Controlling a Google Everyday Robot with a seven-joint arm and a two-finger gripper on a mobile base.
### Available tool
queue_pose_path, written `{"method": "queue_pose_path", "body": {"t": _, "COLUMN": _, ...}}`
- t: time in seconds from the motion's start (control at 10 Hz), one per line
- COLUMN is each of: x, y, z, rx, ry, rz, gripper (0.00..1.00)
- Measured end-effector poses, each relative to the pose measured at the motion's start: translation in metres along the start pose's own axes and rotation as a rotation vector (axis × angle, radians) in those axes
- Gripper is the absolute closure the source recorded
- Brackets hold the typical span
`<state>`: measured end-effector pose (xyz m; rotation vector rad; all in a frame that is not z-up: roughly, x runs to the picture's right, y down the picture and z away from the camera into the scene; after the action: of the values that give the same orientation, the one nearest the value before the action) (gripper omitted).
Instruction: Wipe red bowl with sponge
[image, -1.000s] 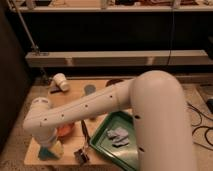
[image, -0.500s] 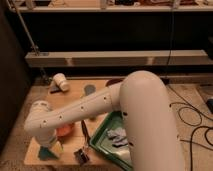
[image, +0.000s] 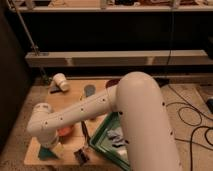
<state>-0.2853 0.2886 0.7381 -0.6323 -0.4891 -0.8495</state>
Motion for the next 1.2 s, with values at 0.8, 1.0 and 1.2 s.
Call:
{"method": "queue_pose_path", "body": {"t": 0.8, "x": 0.000, "y": 0.004, "z": 0.019, "rx": 0.002, "ry": -0.052, "rz": -0.052, "gripper": 0.20}}
{"method": "queue_pose_path", "body": {"t": 1.0, "x": -0.003, "y": 0.003, "z": 0.021, "rx": -0.004, "ry": -0.068, "rz": -0.059, "gripper": 0.30}}
{"method": "queue_pose_path", "body": {"t": 1.2, "x": -0.003, "y": 0.003, "z": 0.025, "rx": -0.019, "ry": -0.090, "rz": -0.049, "gripper": 0.48}}
